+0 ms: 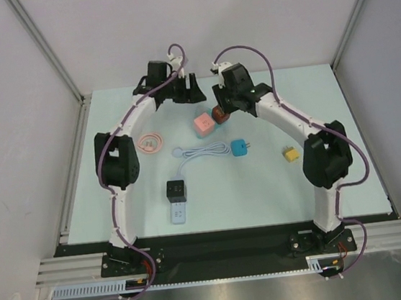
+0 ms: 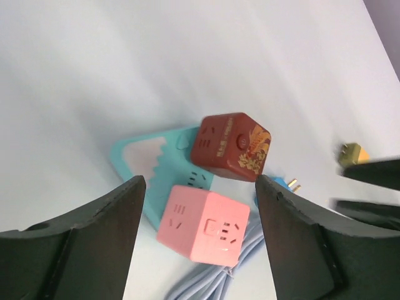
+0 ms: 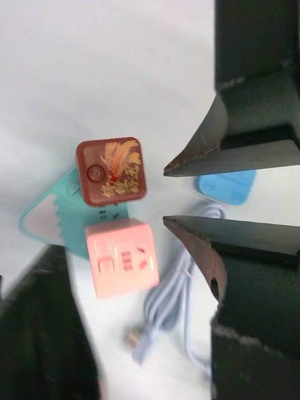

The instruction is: Insert the plug

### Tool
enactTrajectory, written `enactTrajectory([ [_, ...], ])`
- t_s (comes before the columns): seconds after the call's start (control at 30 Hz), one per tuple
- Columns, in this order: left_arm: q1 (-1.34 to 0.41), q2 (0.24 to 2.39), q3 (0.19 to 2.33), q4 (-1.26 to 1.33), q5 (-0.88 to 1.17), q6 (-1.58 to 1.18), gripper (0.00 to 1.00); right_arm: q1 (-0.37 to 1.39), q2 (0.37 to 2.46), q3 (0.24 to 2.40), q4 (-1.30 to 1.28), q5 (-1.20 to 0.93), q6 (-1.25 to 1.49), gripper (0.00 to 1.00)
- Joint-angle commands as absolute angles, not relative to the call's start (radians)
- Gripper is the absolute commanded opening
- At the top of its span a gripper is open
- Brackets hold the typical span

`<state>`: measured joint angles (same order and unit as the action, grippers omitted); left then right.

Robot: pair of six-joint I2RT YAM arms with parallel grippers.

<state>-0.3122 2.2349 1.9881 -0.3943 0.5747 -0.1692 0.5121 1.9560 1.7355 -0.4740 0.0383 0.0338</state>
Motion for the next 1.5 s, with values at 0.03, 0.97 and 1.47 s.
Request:
enactTrajectory([
  [0.03,-0.236,2.137,2.008,-0.454,0.482,-0.212,0.76,0.532,1.778,1.625,-0.445,0.011,0.089,0.38],
  [0.97,0.058,1.974,1.367,-0.377,0.072,-0.322,0.51,0.561,1.474,1.209,-0.298,-0.138,0.186,0.40],
  [1.47,0.008,1.654,0.940,-0.210,0.104,-0.471,0.23,0.514,1.362,1.131,-0.431,0.000,0.221,0.39],
])
